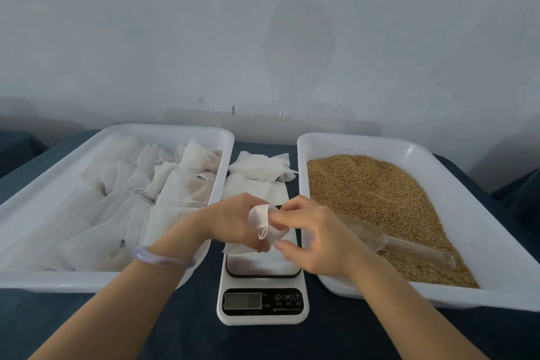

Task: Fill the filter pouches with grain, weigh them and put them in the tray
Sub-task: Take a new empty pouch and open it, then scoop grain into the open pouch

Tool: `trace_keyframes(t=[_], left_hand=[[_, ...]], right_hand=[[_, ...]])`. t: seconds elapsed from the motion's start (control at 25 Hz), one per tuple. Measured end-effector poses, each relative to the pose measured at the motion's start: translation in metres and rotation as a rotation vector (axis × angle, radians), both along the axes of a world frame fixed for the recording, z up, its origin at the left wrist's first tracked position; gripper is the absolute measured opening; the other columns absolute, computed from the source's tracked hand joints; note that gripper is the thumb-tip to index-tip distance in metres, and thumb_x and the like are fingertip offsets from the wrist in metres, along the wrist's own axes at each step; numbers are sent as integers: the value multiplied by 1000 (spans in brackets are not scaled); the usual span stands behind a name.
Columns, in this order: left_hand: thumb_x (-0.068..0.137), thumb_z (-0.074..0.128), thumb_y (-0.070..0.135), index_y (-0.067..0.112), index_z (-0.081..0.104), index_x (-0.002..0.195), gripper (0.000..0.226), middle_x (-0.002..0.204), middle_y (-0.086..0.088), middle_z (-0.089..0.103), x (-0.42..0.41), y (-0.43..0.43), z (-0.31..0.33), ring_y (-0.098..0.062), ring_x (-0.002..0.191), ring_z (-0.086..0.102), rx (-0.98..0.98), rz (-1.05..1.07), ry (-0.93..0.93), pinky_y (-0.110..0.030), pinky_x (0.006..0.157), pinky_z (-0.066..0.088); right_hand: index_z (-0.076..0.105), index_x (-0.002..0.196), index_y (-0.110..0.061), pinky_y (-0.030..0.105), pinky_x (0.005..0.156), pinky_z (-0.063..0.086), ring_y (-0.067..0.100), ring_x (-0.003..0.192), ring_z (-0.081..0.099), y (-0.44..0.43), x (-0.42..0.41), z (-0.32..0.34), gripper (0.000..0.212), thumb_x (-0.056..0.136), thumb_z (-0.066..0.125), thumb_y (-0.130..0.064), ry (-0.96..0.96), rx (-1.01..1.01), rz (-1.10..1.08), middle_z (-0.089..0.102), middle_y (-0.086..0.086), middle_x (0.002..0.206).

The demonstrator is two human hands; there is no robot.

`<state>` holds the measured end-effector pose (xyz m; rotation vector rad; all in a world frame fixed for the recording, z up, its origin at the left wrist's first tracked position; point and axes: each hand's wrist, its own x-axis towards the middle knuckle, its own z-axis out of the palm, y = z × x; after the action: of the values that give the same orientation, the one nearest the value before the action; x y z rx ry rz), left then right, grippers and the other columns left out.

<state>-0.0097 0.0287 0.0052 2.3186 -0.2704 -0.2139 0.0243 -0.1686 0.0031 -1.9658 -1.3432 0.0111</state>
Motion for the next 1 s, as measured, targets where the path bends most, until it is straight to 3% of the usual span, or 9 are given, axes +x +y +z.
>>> trace_keyframes(t=[0.12, 0.2, 0.28, 0.32, 0.48, 0.6, 0.72, 0.84, 1.0], left_hand=[[70, 72, 1, 13, 58, 64, 19, 67, 5, 55, 2, 3, -1, -8, 66, 51, -29, -75, -35, -27, 66, 44], [71, 73, -1, -5, 62, 76, 13, 70, -5, 58, 3, 7, -3, -10, 66, 54, -76, -38, -48, -23, 65, 45], [73, 73, -3, -7, 64, 82, 14, 72, -7, 64, 5, 6, -3, -10, 65, 60, -114, -22, -44, -20, 65, 47], [73, 72, -4, -4, 65, 81, 10, 72, -7, 65, 4, 5, -2, -12, 66, 62, -123, -40, -44, -22, 65, 48], [75, 71, -7, 15, 64, 73, 23, 70, -5, 66, 3, 5, -1, -20, 67, 63, -212, -24, -27, -24, 64, 48], [77, 71, -7, 17, 63, 78, 26, 72, -7, 64, 0, 6, -1, -26, 69, 62, -326, 13, 5, -30, 67, 50], [78, 72, -2, 10, 62, 85, 17, 73, -5, 61, 1, 4, -1, -25, 69, 61, -375, 39, 20, -33, 69, 53], [78, 73, 3, 8, 63, 88, 15, 74, -7, 62, 1, 3, 0, -22, 67, 62, -362, 60, 23, -29, 67, 53], [77, 74, 8, 3, 62, 91, 18, 75, -9, 62, 1, 3, -1, -23, 66, 63, -317, 77, 5, -29, 66, 52]], right_hand=[[59, 107, -45, 15, 88, 48, -6, 104, 57, -44, 35, 11, 27, 86, 59, -28, 135, 8, -245, 63, -28, 106], [57, 113, -40, 13, 88, 44, -2, 108, 56, -86, 66, 9, 31, 86, 63, -25, 135, -356, -521, 58, -24, 117], [58, 120, -28, 22, 91, 45, 7, 107, 57, -121, 85, -5, 41, 81, 69, -31, 231, -676, -667, 58, -12, 124], [61, 115, -28, 25, 88, 47, 6, 100, 58, -129, 89, -12, 40, 77, 72, -38, 289, -713, -678, 60, -11, 120], [59, 87, -35, 22, 73, 46, 1, 85, 57, -123, 92, -23, 26, 70, 76, -45, 234, -825, -587, 62, -15, 95], [54, 89, -32, 22, 74, 48, 3, 83, 58, -120, 98, -22, 17, 82, 66, -41, 119, -756, -635, 60, -14, 97], [52, 99, -31, 19, 56, 46, 4, 65, 59, -131, 101, -14, 16, 91, 49, -45, 58, -643, -737, 61, -13, 82], [54, 101, -25, 19, 48, 43, 7, 57, 59, -138, 107, -9, 22, 96, 43, -43, -5, -735, -830, 63, -6, 75], [59, 99, -13, 19, 51, 49, 10, 60, 60, -112, 116, -4, 24, 94, 48, -33, 47, -799, -784, 65, 1, 81]])
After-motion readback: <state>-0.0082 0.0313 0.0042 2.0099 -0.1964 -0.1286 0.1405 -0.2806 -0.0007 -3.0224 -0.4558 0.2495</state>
